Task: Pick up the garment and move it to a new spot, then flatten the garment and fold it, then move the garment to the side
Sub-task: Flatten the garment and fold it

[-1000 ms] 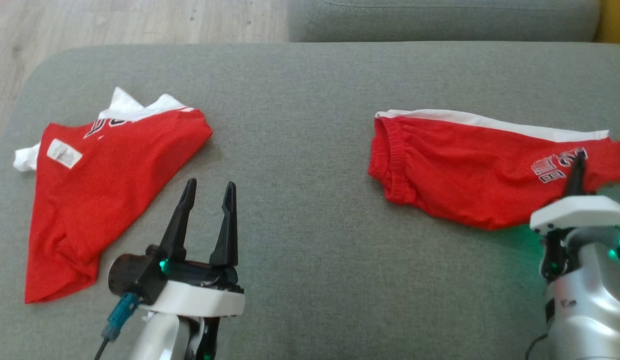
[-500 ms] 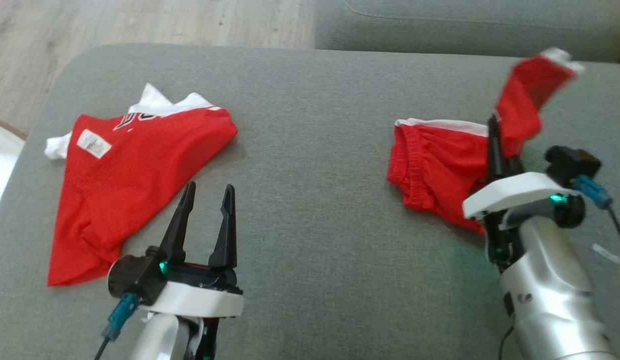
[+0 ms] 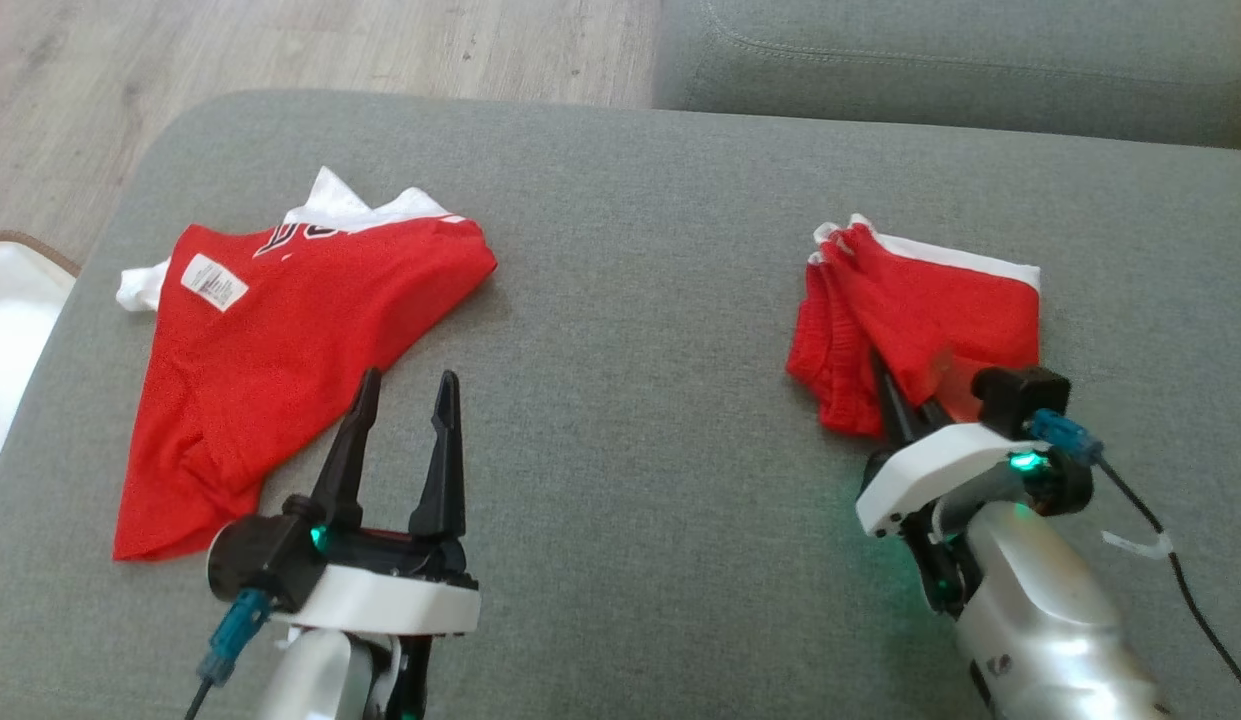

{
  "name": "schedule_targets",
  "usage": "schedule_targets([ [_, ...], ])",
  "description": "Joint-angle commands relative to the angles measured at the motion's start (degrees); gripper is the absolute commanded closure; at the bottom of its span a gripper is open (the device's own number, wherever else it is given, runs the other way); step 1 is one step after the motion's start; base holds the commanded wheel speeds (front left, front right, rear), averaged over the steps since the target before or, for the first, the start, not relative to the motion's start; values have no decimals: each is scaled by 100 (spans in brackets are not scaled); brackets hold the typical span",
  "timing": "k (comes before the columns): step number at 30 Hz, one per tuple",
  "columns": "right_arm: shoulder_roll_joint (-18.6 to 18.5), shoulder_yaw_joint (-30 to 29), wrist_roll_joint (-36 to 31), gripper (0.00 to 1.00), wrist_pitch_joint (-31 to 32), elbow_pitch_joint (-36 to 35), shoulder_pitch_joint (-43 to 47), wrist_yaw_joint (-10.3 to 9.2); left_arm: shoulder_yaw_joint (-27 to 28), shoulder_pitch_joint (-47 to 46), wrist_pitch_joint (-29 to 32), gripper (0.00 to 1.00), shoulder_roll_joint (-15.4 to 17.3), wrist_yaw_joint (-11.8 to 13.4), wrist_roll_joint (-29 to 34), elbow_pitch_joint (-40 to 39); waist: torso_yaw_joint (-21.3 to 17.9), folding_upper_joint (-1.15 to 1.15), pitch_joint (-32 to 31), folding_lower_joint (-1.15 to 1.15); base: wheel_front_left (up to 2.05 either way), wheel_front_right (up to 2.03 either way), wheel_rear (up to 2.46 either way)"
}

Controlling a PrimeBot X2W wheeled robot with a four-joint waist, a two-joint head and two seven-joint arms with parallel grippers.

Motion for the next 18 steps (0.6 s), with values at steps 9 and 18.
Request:
schedule_targets([
  [9, 34, 975, -223, 0, -63, -167, -170, 37, 202, -115, -37, 0, 20, 62, -86, -171, -86, 0, -28, 0, 0, 0, 0],
  [18, 34, 2109, -72, 0, 11, -222, -35, 37, 233, -83, -37, 0, 20, 108, -104, -179, -243, 0, -147, 0, 0, 0, 0],
])
